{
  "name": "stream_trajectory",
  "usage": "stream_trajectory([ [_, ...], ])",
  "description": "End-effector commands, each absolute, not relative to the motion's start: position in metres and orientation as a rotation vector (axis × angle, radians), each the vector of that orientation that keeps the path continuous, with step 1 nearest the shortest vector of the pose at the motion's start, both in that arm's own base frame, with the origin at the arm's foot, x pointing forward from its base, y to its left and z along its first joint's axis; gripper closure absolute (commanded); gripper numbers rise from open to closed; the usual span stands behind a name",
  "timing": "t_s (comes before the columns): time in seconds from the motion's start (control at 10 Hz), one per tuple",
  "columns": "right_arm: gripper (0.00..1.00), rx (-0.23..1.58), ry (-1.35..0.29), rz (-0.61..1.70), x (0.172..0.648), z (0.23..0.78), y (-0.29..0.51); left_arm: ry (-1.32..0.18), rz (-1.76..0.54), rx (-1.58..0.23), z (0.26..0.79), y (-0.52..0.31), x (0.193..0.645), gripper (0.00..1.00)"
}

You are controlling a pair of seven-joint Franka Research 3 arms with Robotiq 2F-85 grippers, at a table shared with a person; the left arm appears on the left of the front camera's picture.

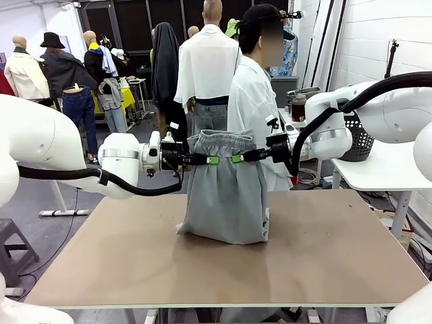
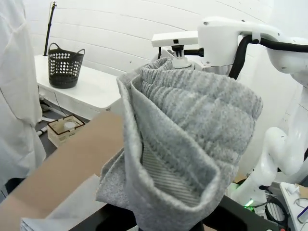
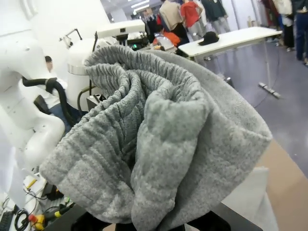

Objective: Fold the training pants.
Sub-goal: Fold the Training pants in half.

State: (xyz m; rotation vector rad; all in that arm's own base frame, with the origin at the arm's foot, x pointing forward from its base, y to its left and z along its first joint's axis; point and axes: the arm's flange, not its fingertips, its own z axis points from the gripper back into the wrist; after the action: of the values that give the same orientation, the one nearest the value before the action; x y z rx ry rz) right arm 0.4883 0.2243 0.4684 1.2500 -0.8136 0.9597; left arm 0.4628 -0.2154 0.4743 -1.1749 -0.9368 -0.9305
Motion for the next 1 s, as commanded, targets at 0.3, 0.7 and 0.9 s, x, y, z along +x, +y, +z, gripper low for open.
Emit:
stream_trajectory([
  [0.3,1.0,1.367,-0.772,0.871,0.45,0.431,0.219,-0.795,-0.824,-1.311,0.447,-0.207,0.408,1.0],
  [0.7,1.0,1.425,-0.717,0.743,0.433,0.379,0.216,-0.652,-0.732,-1.424,0.407,-0.2,0.389,1.0],
  [0.9,1.0,1.421,-0.681,0.649,0.434,0.358,0.216,-0.541,-0.637,-1.506,0.386,-0.197,0.398,1.0],
])
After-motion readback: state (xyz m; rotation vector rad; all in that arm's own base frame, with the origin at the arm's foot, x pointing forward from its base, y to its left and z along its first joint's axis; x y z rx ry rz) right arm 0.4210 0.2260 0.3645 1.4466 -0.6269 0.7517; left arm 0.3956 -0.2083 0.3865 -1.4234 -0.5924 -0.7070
